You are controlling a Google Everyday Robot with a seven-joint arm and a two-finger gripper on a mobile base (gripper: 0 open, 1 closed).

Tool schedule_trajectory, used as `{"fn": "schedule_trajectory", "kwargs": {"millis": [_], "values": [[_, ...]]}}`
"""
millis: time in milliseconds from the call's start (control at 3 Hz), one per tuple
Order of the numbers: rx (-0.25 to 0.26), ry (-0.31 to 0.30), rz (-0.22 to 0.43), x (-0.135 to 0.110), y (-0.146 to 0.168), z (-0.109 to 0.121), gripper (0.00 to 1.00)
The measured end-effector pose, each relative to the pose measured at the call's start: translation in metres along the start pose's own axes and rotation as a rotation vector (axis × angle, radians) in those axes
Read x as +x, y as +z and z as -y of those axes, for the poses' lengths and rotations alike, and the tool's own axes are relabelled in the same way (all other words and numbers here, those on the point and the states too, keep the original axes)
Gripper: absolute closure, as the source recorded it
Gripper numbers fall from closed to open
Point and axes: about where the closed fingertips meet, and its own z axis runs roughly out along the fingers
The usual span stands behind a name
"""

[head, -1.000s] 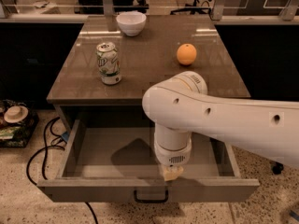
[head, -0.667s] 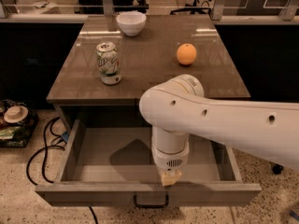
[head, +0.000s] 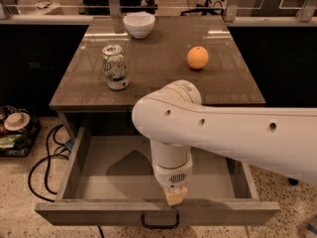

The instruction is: Open top drawer

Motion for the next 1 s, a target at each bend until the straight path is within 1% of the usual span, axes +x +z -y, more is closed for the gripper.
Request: {"fn": "schedule_trajectory", "kwargs": {"millis": [333,667,1000], "values": [[-0.023,-0.047,-0.030,-0.0080,-0.0085,-0.0144,1.00],[-0.029,-0.077,-0.049,-0.0125,-0.0144,-0.0218,1.00],[-0.027,-0.075,-0.049,-0.0117,-0.0140,-0.0220,0.82]]}}
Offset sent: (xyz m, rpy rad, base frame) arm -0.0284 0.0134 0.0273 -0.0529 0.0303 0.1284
